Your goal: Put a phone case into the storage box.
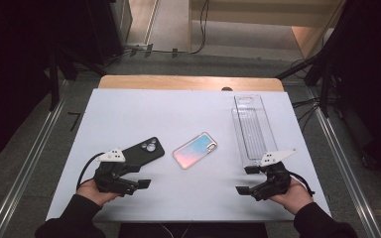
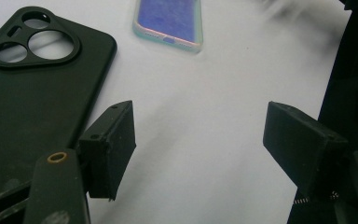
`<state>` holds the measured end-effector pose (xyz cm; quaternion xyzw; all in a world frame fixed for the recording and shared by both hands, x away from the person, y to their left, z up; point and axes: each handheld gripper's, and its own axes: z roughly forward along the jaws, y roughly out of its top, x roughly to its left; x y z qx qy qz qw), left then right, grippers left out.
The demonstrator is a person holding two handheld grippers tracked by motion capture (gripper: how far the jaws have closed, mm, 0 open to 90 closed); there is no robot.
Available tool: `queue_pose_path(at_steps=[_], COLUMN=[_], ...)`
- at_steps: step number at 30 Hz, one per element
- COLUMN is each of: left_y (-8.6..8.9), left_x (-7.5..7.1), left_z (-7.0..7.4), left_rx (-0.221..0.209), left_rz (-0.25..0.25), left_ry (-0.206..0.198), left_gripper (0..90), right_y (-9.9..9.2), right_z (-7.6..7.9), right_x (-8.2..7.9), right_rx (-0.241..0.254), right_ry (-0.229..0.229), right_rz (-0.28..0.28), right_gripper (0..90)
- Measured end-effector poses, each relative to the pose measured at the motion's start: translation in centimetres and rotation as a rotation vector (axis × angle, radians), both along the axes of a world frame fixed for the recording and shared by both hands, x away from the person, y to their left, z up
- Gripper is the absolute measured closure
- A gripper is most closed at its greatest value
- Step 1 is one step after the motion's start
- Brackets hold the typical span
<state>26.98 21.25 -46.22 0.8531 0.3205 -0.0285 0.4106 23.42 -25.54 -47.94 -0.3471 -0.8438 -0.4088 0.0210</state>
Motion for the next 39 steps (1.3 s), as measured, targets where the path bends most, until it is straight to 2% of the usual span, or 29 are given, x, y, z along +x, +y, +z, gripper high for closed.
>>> queue_pose_path(at_steps=[21,39], left_y=[0.39,0.33], left_x=[0.04,0.05], left_z=[0.15,0.1], left_rx=[-0.009,0.01], left_rz=[0.012,0.002], left_ry=[-0.001,0.002], left_gripper=[26.0,26.1], right_y=[-0.08,-0.12], right_z=[0.06,0.06], right_x=[-0.04,-0.06], right_rx=[0.007,0.007], right_ry=[0.0,0.001], right_rz=[-0.006,-0.012], right_gripper=[11.9,12.0])
